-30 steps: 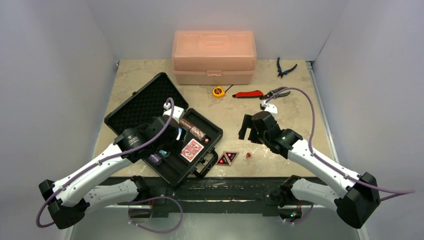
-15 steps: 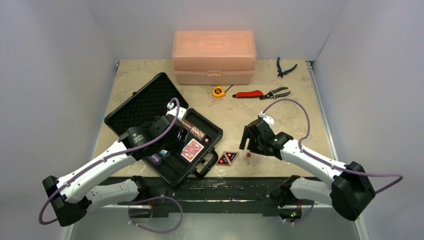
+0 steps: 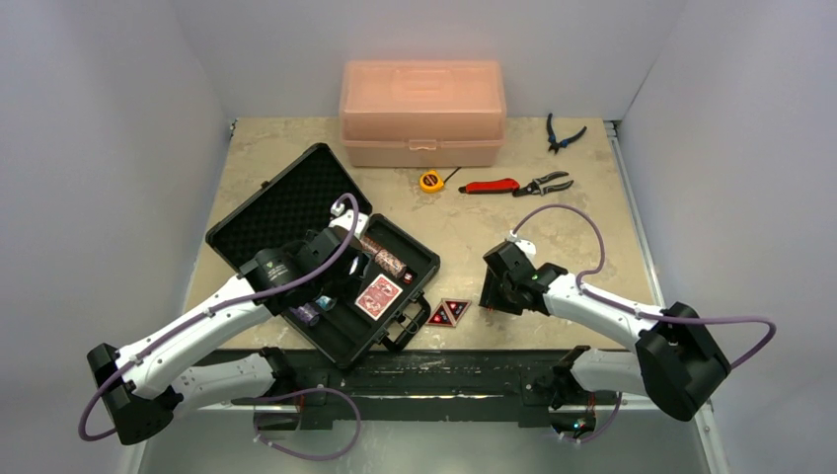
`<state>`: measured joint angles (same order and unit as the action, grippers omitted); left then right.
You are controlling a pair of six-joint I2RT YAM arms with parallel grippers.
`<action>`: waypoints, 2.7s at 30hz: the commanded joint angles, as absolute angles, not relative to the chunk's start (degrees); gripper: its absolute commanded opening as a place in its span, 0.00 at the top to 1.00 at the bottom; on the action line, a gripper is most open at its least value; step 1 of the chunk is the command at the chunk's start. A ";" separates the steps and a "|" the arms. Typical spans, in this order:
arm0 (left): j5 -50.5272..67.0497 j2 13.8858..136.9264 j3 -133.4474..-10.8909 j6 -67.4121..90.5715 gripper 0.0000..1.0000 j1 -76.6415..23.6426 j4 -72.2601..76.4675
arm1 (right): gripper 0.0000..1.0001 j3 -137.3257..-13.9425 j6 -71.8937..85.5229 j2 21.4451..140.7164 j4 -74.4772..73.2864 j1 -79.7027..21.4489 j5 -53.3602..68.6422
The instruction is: Pack up texas hold em set
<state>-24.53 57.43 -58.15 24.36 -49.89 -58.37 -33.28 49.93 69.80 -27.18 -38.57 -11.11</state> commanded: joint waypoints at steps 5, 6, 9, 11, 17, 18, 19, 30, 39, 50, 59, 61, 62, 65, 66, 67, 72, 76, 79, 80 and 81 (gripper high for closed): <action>-26.44 57.74 -59.24 23.53 0.29 -49.49 -58.86 | 0.52 -33.59 49.97 70.40 -25.57 -38.63 -11.31; -26.45 57.74 -59.24 23.48 0.29 -49.50 -58.81 | 0.53 -33.58 49.94 70.40 -25.58 -38.56 -11.28; -26.75 57.72 -59.32 23.47 0.30 -49.48 -58.98 | 0.55 -33.50 49.86 70.17 -25.49 -38.66 -11.25; -26.89 57.66 -59.33 23.51 0.30 -49.50 -59.05 | 0.57 -33.35 49.83 69.70 -25.44 -38.61 -11.25; -26.90 57.41 -59.33 23.55 0.31 -49.49 -59.24 | 0.59 -32.64 49.48 67.17 -25.10 -38.61 -10.72; -26.90 57.32 -59.33 23.62 0.31 -49.53 -59.25 | 0.59 -32.52 49.48 66.57 -25.06 -38.64 -10.72; -26.83 57.19 -59.33 23.64 0.31 -49.56 -59.28 | 0.60 -32.44 49.48 66.27 -25.10 -38.67 -10.72; -26.30 56.00 -59.07 24.52 0.24 -49.53 -59.06 | 0.65 -31.40 49.27 67.03 -24.51 -38.67 -10.02; -27.67 53.19 -58.17 26.01 0.05 -49.40 -58.74 | 0.68 -31.38 48.21 68.61 -23.58 -38.62 -9.95; -27.63 53.75 -58.51 25.69 0.12 -48.84 -58.86 | 0.78 -31.50 48.08 69.17 -23.54 -38.67 -10.12; -27.25 53.42 -58.55 25.53 0.15 -48.74 -58.72 | 0.98 -33.86 46.98 68.29 -25.76 -38.62 -10.47; -27.12 53.26 -58.54 25.41 0.15 -48.74 -58.55 | 1.00 -34.42 46.93 67.93 -26.28 -38.66 -10.61; -27.01 53.34 -58.54 25.34 0.15 -48.68 -58.49 | 1.00 -34.71 46.86 67.80 -26.36 -38.63 -10.70; -26.73 53.65 -58.67 25.10 0.16 -48.44 -58.49 | 1.00 -35.24 46.76 67.35 -26.90 -38.67 -10.97; -26.63 53.79 -58.69 25.06 0.17 -48.45 -58.52 | 1.00 -35.51 46.69 67.14 -27.08 -38.65 -11.13; -26.57 53.86 -58.71 25.05 0.17 -48.40 -58.53 | 1.00 -35.69 46.63 66.96 -27.29 -38.67 -11.22; -26.53 53.72 -58.63 25.09 0.18 -48.39 -58.54 | 1.00 -37.39 45.92 66.36 -28.37 -38.64 -12.03; -26.50 53.40 -58.54 25.13 0.19 -48.36 -58.37 | 1.00 -38.90 45.08 66.21 -28.97 -38.60 -12.10; -26.46 53.10 -58.54 25.19 0.19 -48.28 -58.27 | 1.00 -40.21 44.12 66.12 -29.38 -38.62 -12.03; -26.46 53.02 -58.54 25.14 0.19 -48.29 -58.22 | 1.00 -40.72 43.86 66.05 -29.62 -38.66 -12.14; -26.46 53.00 -58.54 25.10 0.19 -48.26 -58.23 | 1.00 -41.24 43.53 65.95 -29.85 -38.65 -12.34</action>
